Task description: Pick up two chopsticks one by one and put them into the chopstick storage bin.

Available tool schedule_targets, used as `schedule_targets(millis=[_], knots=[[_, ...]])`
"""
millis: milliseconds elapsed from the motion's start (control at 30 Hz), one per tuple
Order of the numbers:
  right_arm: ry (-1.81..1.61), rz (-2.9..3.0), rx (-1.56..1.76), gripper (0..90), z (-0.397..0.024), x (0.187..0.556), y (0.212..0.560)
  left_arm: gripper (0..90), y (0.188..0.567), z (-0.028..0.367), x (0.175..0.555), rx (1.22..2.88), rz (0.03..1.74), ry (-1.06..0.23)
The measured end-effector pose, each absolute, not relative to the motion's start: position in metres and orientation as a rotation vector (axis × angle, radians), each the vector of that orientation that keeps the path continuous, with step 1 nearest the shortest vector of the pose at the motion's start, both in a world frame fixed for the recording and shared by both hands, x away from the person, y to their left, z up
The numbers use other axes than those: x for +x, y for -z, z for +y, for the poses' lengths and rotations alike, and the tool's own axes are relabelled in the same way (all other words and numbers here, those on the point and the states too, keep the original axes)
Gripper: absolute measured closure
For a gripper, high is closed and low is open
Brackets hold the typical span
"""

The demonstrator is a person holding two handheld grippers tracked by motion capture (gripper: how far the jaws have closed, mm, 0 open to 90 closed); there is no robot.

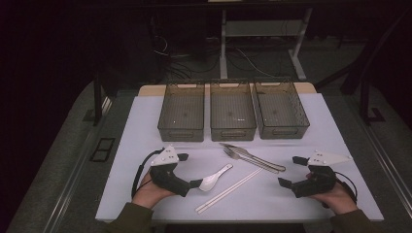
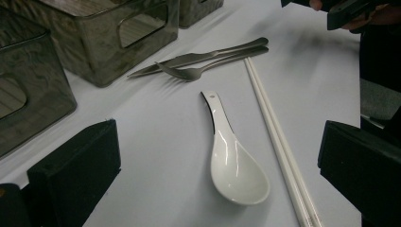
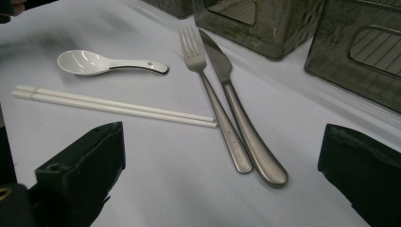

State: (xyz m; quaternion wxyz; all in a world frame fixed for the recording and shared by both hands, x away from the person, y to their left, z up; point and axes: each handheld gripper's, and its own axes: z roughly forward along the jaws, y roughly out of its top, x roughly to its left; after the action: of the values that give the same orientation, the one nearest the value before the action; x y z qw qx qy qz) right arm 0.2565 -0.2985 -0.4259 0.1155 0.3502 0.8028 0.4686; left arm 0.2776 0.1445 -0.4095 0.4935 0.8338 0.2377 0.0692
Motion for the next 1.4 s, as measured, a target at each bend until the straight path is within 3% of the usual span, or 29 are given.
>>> schedule_targets(millis=[1067,1400], knots=[[-1.393,2.351,1.032,1.6,-0.298,0.256,0.425,0.8,0.402,0.102,0.281,2.002,0.562,-0.153],[-1.397,2.353,1.033,1.6,-0.297,0.256,0.425,11.5,0.404,0.086,0.280,2.013,0.539,-0.148]])
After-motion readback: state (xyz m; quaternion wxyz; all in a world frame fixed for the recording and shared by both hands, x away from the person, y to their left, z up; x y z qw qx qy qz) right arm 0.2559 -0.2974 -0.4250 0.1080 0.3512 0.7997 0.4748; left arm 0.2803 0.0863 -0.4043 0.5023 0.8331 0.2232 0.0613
